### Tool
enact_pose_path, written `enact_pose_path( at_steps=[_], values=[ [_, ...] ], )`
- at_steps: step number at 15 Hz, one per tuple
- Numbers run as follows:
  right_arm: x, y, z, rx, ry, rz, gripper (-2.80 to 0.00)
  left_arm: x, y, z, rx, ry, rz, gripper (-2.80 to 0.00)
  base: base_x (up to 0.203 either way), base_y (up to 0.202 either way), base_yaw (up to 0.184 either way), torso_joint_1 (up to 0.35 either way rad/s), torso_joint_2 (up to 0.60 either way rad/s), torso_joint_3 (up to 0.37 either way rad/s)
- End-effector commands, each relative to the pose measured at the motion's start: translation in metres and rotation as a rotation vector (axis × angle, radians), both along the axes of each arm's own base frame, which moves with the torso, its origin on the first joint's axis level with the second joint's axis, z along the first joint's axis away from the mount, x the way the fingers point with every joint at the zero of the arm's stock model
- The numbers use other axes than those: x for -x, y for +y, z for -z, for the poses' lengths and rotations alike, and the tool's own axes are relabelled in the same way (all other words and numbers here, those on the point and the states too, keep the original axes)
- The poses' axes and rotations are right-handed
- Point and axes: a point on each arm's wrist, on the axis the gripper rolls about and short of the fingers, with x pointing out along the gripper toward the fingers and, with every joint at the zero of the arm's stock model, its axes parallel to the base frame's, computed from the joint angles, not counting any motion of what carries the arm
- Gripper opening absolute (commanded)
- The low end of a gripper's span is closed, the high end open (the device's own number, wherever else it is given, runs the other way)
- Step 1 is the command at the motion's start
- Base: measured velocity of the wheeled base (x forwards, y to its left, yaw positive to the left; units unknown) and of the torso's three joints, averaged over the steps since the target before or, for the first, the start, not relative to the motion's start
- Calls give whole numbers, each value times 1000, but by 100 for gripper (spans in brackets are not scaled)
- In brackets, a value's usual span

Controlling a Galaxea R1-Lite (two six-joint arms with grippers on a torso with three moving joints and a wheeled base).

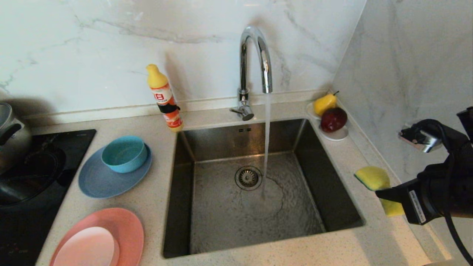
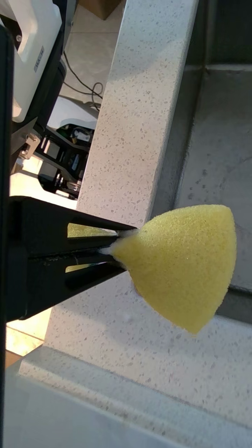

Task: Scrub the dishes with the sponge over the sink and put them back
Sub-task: Pick up a bowl and the sponge

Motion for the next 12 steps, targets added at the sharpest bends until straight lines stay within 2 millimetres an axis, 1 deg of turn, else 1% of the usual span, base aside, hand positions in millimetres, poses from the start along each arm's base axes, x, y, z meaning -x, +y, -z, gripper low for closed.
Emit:
enact_pose_path(
  at_steps=[1, 2, 4, 6, 7, 8, 9, 12],
  values=[
    [-9, 6, 4, 10, 25, -3, -280, -79, 3, -4, 41, 210, 29, -280, 0, 0, 0, 0, 0, 0],
    [-11, 7, 3, 9, 23, -6, -280, -100, 7, -1, 77, 262, 35, -280, 0, 0, 0, 0, 0, 0],
    [-13, 9, 3, 4, 26, -6, -280, -142, 23, 11, 149, 357, 5, -280, 0, 0, 0, 0, 0, 0],
    [-15, 10, 4, 2, 31, -5, -280, -171, 47, 25, 248, 412, 9, -280, 0, 0, 0, 0, 0, 0],
    [-16, 11, 6, 3, 38, -5, -280, -181, 54, 31, 296, 424, 22, -120, 0, 0, 0, 0, 0, 0],
    [-18, 12, 7, 5, 45, -5, -280, -191, 58, 38, 337, 441, 19, 0, 0, 0, 0, 0, 0, 0],
    [-19, 12, 8, 6, 49, -4, -280, -200, 62, 46, 374, 461, 8, 0, 0, 0, 0, 0, 0, 0],
    [-19, 13, 9, -9, 57, 6, -280, -217, 67, 66, 464, 509, -28, 0, 0, 0, 0, 0, 0, 0]
  ],
)
